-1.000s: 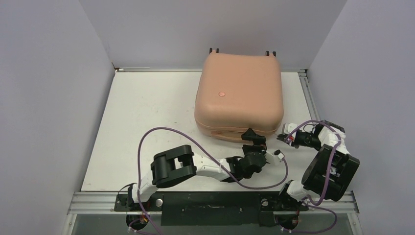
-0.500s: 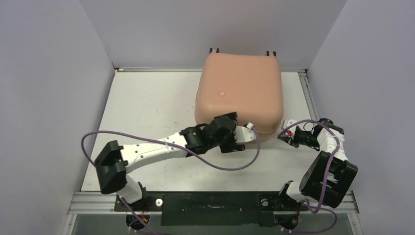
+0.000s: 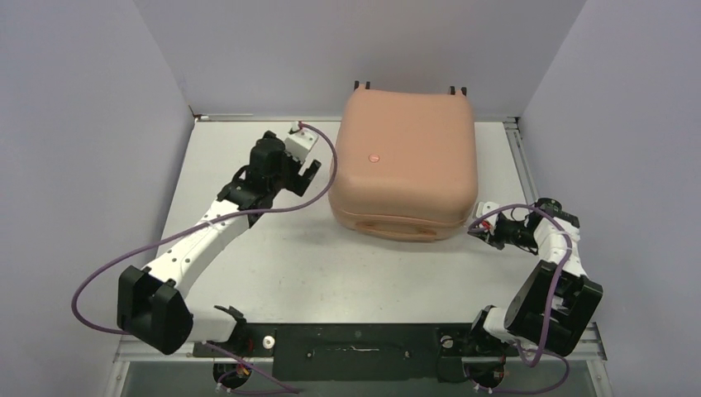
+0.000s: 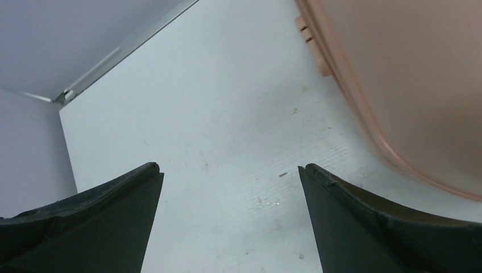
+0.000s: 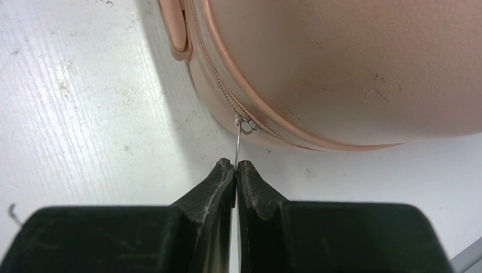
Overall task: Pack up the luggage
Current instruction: Zip the luggage at the center of the board.
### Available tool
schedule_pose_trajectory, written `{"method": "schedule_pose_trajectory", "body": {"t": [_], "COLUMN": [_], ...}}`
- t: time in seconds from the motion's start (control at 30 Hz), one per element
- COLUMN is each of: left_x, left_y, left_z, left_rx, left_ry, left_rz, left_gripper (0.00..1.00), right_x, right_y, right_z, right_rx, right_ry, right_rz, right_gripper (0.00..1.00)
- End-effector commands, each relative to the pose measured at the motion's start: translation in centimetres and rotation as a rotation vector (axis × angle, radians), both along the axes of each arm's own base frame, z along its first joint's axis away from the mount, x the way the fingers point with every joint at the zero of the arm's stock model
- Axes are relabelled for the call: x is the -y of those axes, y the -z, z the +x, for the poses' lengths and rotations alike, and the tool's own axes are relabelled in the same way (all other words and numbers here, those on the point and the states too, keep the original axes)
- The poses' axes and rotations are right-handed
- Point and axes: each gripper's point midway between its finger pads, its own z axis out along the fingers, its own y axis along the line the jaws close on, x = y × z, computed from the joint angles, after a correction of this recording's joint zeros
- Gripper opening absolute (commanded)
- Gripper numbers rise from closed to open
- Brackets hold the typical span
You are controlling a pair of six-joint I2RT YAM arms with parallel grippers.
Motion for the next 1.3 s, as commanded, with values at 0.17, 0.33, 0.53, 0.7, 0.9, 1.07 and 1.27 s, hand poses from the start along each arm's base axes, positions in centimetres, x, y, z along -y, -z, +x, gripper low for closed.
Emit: {"method": "schedule_pose_trajectory", "body": {"t": [0.17, 0.33, 0.53, 0.7, 0.9, 1.07, 1.27], "left_x": [-3.1, -0.7, 2.0, 4.9, 8.5, 10.8, 13.4], "left_y": [6.1, 11.1, 14.8, 17.1, 19.1, 19.3, 19.1], "left_z": [8.4, 9.9, 9.4, 8.2, 5.3, 3.4, 1.6], "left_rx": [-0.068, -0.213, -0.34, -0.493, -0.654, -0.671, -0.695], "left_ry": [-0.271, -0.27, -0.253, -0.21, -0.129, -0.092, -0.052], "left_rz": [-0.076, -0.108, -0.152, -0.276, -0.412, -0.425, -0.425], "left_gripper": [0.96, 0.96, 0.96, 0.96, 0.96, 0.96, 0.96], "right_x": [-3.1, -2.6, -2.8, -3.8, -4.5, -5.5, -6.2], "right_y": [-2.1, -1.5, -1.0, -0.8, -1.3, -1.3, -0.1], "right_z": [-2.3, -2.1, -2.5, -3.3, -3.4, -4.1, -4.9], "right_rx": [-0.015, -0.016, -0.02, -0.024, -0.013, -0.019, -0.033], "right_ry": [-0.048, -0.032, -0.054, -0.083, -0.09, -0.123, -0.155], "right_rz": [0.077, 0.051, 0.051, 0.1, 0.149, 0.152, 0.136], "right_gripper": [0.05, 0.05, 0.05, 0.05, 0.05, 0.05, 0.05]}}
